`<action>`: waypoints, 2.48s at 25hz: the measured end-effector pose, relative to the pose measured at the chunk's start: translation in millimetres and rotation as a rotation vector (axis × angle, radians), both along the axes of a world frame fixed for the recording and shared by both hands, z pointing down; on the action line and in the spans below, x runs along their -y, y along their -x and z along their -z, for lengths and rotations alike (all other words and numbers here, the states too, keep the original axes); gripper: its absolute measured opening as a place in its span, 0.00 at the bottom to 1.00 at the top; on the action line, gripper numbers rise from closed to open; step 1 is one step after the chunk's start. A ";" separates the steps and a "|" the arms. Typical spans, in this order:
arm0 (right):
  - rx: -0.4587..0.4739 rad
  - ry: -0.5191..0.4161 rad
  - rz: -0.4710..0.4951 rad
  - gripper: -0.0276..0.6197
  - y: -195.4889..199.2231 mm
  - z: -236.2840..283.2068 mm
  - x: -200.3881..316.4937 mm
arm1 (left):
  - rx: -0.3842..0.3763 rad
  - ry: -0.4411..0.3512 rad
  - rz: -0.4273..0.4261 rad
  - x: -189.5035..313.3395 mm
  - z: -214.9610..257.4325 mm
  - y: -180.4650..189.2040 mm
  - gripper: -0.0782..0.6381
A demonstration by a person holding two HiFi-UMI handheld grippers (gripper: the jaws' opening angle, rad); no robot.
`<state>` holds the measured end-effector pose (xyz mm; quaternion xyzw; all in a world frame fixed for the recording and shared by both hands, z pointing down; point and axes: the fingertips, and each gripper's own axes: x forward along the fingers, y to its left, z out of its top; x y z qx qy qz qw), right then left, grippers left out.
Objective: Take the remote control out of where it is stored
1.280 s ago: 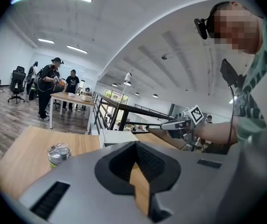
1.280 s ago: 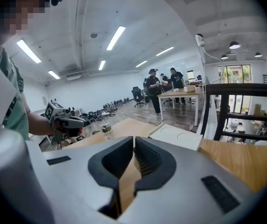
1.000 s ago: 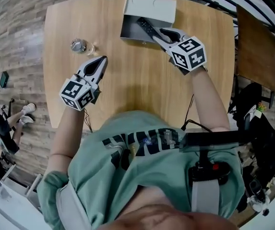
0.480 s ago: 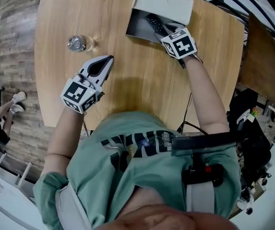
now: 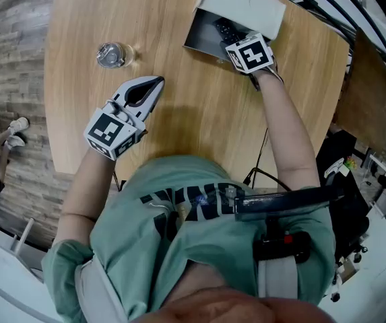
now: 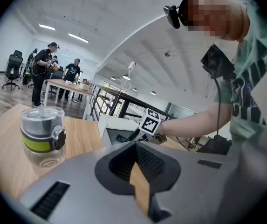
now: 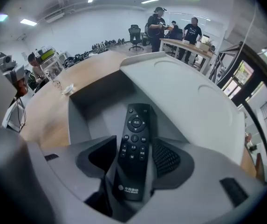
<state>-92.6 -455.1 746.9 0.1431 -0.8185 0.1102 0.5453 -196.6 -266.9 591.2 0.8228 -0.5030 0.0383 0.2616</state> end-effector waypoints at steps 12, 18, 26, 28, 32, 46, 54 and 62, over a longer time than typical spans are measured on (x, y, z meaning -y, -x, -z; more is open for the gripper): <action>0.061 -0.046 0.004 0.33 1.1 6.0 1.5 | -0.006 -0.003 -0.010 -6.0 0.5 -4.8 0.09; 0.096 -0.069 0.045 0.33 4.1 37.5 -9.7 | -0.015 0.001 0.012 -17.2 7.4 -1.6 0.09; 0.176 -0.100 0.048 0.33 7.2 83.4 -22.5 | -0.004 -0.038 0.026 -33.0 27.7 0.4 0.09; 0.197 -0.109 0.050 0.33 6.9 97.6 -28.0 | -0.003 -0.043 0.036 -39.5 34.7 1.5 0.09; 0.232 -0.136 0.051 0.33 6.5 127.5 -36.0 | 0.002 -0.066 0.052 -51.1 48.7 4.7 0.09; 0.287 -0.201 0.046 0.33 27.4 206.6 -102.4 | 0.002 -0.156 0.127 -128.8 97.9 59.6 0.09; 0.290 -0.254 0.035 0.33 38.9 256.6 -142.2 | 0.024 -0.211 0.147 -183.3 129.2 109.3 0.09; 0.308 -0.289 -0.048 0.33 48.0 302.2 -182.8 | 0.046 -0.235 0.145 -242.0 151.0 164.2 0.09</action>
